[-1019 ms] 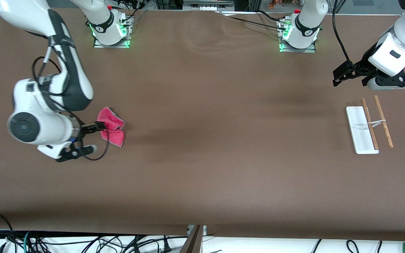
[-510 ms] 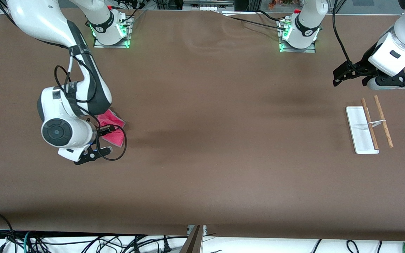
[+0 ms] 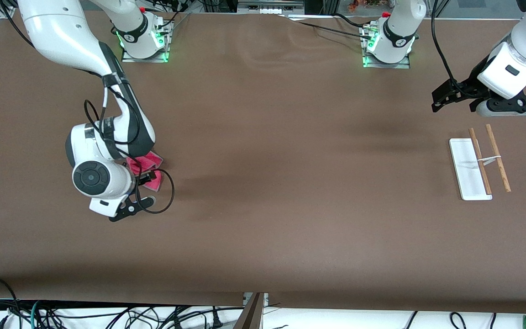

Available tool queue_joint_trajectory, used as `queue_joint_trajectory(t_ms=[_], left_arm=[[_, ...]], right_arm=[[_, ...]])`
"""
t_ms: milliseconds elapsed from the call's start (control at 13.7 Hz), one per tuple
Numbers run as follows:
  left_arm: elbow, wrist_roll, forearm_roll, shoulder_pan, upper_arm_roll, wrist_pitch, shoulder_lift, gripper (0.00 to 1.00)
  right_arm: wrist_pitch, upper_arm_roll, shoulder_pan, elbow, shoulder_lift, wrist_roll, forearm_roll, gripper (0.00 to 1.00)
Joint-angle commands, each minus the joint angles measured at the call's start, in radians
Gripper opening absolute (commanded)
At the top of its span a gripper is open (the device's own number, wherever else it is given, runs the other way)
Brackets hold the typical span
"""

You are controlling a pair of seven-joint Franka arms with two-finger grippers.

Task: Pass towel and hang on rack
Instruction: 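Lower the right gripper onto the pink towel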

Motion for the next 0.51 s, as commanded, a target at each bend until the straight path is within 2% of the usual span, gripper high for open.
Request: queue_joint_trajectory(t_ms=[0, 218, 437], left_arm=[[0.001, -0.005, -0.016, 0.008, -0.007, -0.007, -0.015, 1.00], [0.001, -0.005, -0.016, 0.008, -0.007, -0.009, -0.016, 1.00], [0.001, -0.005, -0.016, 0.008, -0.007, -0.009, -0.016, 1.00]], right_arm=[[0.039, 0.000, -0.020, 0.014, 0.037, -0.120, 0.051, 1.00], [0.066, 0.000, -0.056, 0.014, 0.072, -0.257, 0.156, 1.00], [0.067, 0.000, -0.081, 0.014, 0.098, -0.341, 0.226, 1.00]])
